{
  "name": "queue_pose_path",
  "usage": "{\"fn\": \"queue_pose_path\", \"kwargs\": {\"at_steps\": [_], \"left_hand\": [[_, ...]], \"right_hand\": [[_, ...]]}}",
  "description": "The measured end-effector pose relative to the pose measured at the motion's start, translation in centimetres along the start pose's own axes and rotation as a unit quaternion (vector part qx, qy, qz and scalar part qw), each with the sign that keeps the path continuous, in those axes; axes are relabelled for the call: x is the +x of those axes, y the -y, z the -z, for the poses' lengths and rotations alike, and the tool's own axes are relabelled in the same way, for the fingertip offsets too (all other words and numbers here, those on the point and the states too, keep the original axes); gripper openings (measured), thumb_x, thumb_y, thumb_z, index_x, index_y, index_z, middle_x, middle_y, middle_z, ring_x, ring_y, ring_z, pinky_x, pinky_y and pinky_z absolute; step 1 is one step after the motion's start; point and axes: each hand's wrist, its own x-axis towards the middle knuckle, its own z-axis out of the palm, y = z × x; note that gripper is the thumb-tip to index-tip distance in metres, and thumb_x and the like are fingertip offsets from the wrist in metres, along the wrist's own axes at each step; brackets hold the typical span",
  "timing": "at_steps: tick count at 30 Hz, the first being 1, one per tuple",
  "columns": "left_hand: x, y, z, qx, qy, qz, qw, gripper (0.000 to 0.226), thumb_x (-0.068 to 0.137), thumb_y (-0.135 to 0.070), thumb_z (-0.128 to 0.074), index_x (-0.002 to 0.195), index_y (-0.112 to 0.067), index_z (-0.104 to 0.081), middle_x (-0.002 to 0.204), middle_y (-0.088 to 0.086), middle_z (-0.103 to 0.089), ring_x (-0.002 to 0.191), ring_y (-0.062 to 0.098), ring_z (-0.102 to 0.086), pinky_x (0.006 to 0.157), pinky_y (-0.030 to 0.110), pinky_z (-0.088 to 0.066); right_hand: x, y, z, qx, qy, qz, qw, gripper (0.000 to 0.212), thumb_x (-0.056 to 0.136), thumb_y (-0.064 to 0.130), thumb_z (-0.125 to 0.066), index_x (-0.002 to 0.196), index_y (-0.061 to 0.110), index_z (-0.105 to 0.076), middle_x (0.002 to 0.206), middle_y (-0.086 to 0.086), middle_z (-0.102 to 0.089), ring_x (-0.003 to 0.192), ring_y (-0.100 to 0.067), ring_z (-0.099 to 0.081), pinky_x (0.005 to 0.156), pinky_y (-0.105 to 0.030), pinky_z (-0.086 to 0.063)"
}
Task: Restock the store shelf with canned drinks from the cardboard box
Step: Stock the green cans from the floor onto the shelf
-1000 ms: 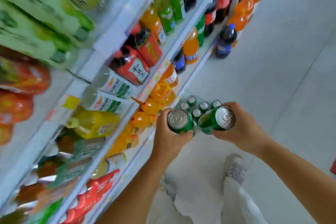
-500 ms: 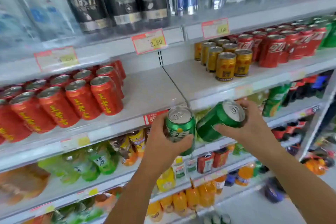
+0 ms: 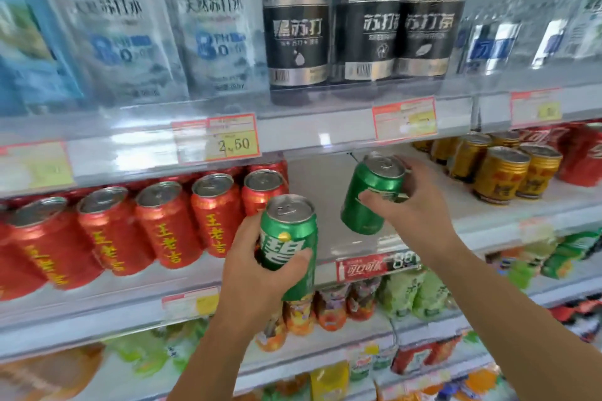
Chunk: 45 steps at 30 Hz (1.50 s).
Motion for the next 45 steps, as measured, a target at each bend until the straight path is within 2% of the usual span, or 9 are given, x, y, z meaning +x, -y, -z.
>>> {"fn": "queue_pose_path", "kwargs": {"at_steps": [7, 9, 11, 14, 17, 24, 28, 30, 45], "left_hand": [[-0.8, 0.0, -1.4, -0.052, -0.027, -0.002, 0.998, 0.053, 0.065, -0.039, -0.073, 0.116, -0.030, -0.063, 0.102, -0.008, -0.072, 0.092, 0.011, -0.069, 0.074, 0.027, -0.057], [-1.1, 0.3, -1.9, -0.055, -0.045, -0.003, 0.998, 0.051, 0.067, -0.038, -0.072, 0.116, -0.028, -0.063, 0.102, -0.005, -0.072, 0.093, 0.013, -0.069, 0.076, 0.030, -0.058], [-1.4, 0.5, -2.5, -0.055, -0.064, 0.001, 0.996, 0.048, 0.068, -0.038, -0.070, 0.115, -0.027, -0.063, 0.100, -0.005, -0.072, 0.092, 0.012, -0.069, 0.075, 0.028, -0.058], [-1.6, 0.7, -3.3, -0.045, -0.100, 0.007, 0.994, 0.042, 0.068, -0.044, -0.067, 0.108, -0.030, -0.063, 0.094, -0.011, -0.072, 0.085, 0.005, -0.068, 0.071, 0.021, -0.055], [-1.5, 0.8, -3.5, -0.029, -0.130, 0.013, 0.991, 0.038, 0.067, -0.050, -0.066, 0.102, -0.036, -0.063, 0.092, -0.014, -0.072, 0.084, 0.005, -0.068, 0.071, 0.020, -0.054], [-1.3, 1.2, -3.6, -0.013, -0.140, 0.014, 0.990, 0.043, 0.071, -0.050, -0.067, 0.110, -0.034, -0.062, 0.100, -0.004, -0.072, 0.095, 0.017, -0.070, 0.082, 0.038, -0.057], [-1.2, 1.6, -3.4, -0.019, -0.135, 0.011, 0.991, 0.042, 0.072, -0.047, -0.067, 0.111, -0.032, -0.062, 0.102, -0.002, -0.072, 0.097, 0.023, -0.069, 0.086, 0.050, -0.056], [-1.1, 1.7, -3.3, -0.019, -0.137, 0.005, 0.990, 0.042, 0.073, -0.047, -0.067, 0.111, -0.029, -0.063, 0.102, 0.000, -0.072, 0.097, 0.025, -0.069, 0.087, 0.053, -0.055], [-0.5, 3.0, -3.0, -0.056, -0.118, -0.031, 0.991, 0.042, 0.072, -0.044, -0.065, 0.108, -0.023, -0.062, 0.095, -0.007, -0.073, 0.091, 0.016, -0.069, 0.077, 0.032, -0.054]], "right_hand": [[3.1, -2.2, -3.3, -0.026, 0.036, 0.011, 0.999, 0.071, 0.072, 0.031, -0.083, 0.130, 0.029, -0.043, 0.102, 0.023, -0.056, 0.089, 0.014, -0.053, 0.078, -0.015, -0.047], [3.6, -2.8, -2.9, -0.026, 0.082, 0.013, 0.996, 0.074, 0.073, 0.028, -0.083, 0.132, 0.031, -0.037, 0.103, 0.023, -0.053, 0.086, 0.020, -0.051, 0.074, -0.004, -0.044], [4.0, -3.2, -2.0, -0.043, 0.156, 0.005, 0.987, 0.083, 0.073, 0.022, -0.083, 0.137, 0.030, -0.031, 0.109, 0.018, -0.053, 0.093, 0.011, -0.055, 0.076, -0.005, -0.043], [5.2, -4.0, -1.0, -0.093, 0.205, 0.018, 0.974, 0.083, 0.071, 0.021, -0.084, 0.138, 0.020, -0.035, 0.118, 0.004, -0.056, 0.107, -0.015, -0.058, 0.089, -0.030, -0.047], [6.1, -4.5, -1.0, -0.124, 0.226, 0.055, 0.965, 0.068, 0.075, 0.023, -0.081, 0.130, 0.017, -0.042, 0.116, 0.004, -0.057, 0.104, -0.015, -0.057, 0.083, -0.027, -0.041], [9.6, -5.2, -4.8, -0.107, 0.242, 0.068, 0.962, 0.071, 0.079, 0.024, -0.078, 0.135, 0.009, -0.038, 0.130, -0.004, -0.056, 0.116, -0.024, -0.056, 0.100, -0.040, -0.045], [11.5, -5.5, -7.0, -0.113, 0.226, 0.059, 0.966, 0.072, 0.085, 0.022, -0.072, 0.143, 0.010, -0.029, 0.139, -0.006, -0.052, 0.124, -0.023, -0.051, 0.092, -0.022, -0.035], [12.5, -5.5, -7.8, -0.111, 0.229, 0.057, 0.965, 0.073, 0.087, 0.022, -0.070, 0.144, 0.012, -0.027, 0.141, -0.006, -0.050, 0.126, -0.023, -0.049, 0.093, -0.023, -0.034], [18.1, -6.5, -13.3, -0.130, 0.183, 0.042, 0.974, 0.066, 0.087, 0.038, -0.069, 0.137, 0.010, -0.035, 0.135, -0.010, -0.054, 0.121, -0.028, -0.053, 0.095, -0.034, -0.041]]}}
